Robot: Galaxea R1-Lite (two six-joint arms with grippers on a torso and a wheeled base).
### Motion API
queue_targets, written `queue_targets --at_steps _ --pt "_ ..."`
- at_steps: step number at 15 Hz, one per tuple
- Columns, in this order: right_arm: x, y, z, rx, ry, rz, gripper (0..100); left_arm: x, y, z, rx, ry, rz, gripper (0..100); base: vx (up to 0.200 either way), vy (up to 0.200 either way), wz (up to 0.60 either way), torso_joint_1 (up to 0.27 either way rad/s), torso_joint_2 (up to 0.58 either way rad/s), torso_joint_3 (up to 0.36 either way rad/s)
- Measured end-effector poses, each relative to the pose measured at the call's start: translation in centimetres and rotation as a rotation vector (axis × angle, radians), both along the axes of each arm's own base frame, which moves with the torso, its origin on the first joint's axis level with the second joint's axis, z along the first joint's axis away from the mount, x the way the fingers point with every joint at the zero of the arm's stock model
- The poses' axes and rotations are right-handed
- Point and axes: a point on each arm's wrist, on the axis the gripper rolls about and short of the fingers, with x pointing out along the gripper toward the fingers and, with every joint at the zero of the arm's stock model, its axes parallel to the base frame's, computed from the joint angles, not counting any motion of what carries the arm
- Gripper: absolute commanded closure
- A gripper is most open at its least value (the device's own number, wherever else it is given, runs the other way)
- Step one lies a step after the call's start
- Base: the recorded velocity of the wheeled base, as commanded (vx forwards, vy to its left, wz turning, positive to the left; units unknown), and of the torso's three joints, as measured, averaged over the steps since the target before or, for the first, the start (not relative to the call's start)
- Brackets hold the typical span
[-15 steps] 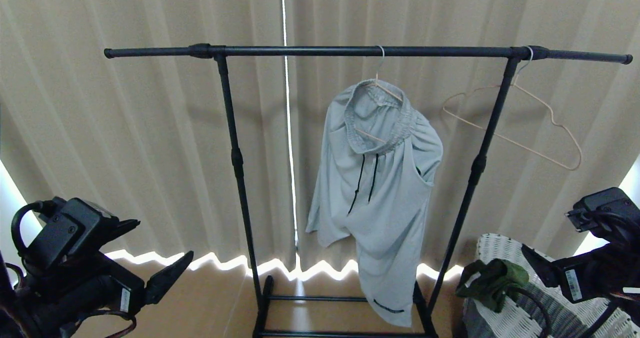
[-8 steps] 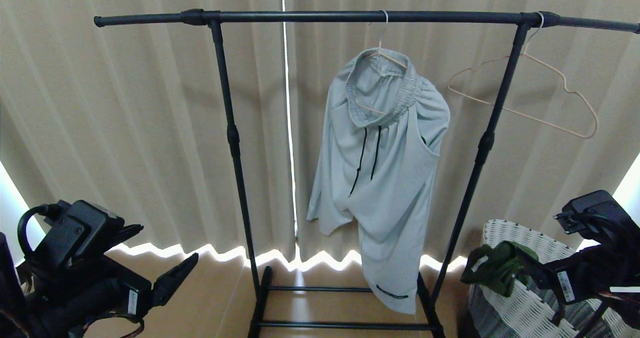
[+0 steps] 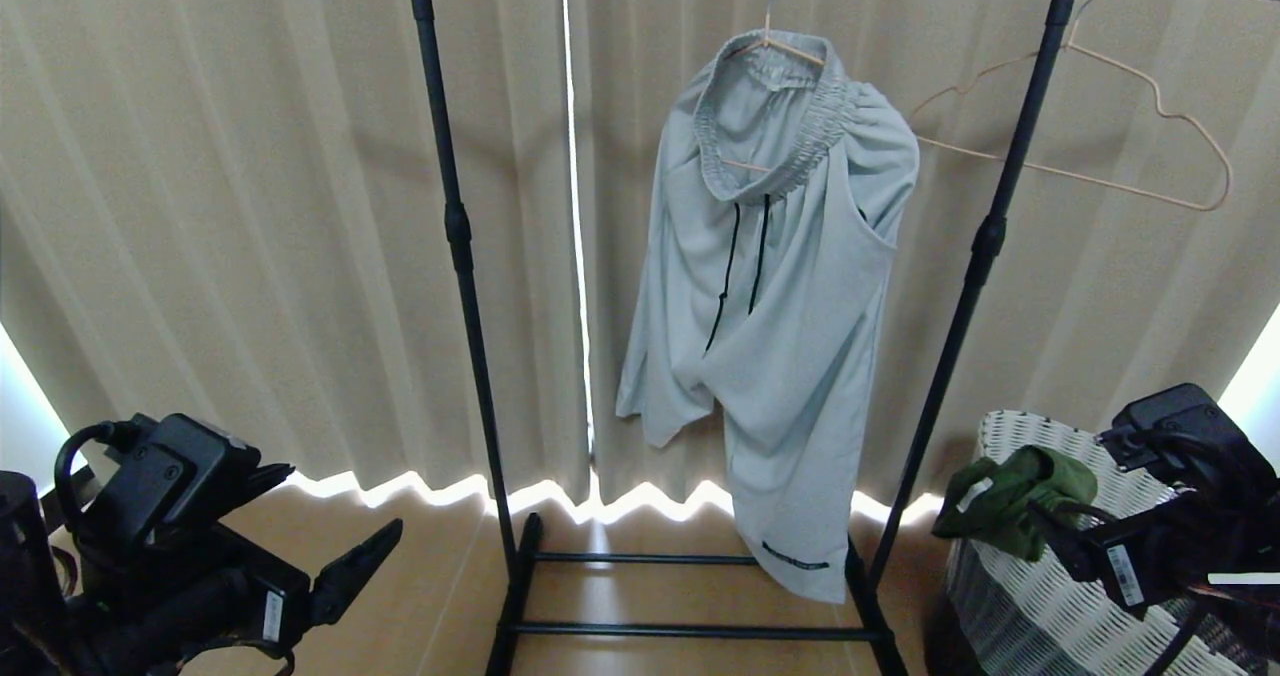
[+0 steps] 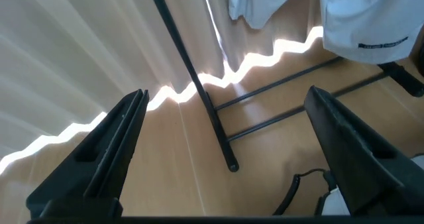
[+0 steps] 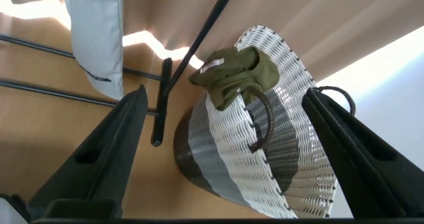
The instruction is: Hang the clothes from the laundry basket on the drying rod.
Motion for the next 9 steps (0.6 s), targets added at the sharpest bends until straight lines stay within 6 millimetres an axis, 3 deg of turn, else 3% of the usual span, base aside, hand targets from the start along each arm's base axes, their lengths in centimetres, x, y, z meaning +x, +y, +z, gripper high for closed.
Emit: queue_targets --at_steps 5,9 --pt "-0.5 0.0 -0.6 0.047 0.034 0.080 0 -0.5 0.1 0.4 0.002 -0.033 -0.008 0 0.000 0.000 0.00 -0.002 0.01 0.011" --pt "-1.1 -0.2 -0.7 0.066 0.035 0.113 0 -0.7 0.2 0.4 0.004 -0.035 -0.008 0 0.200 -0.200 0.00 -0.002 0.00 0.007"
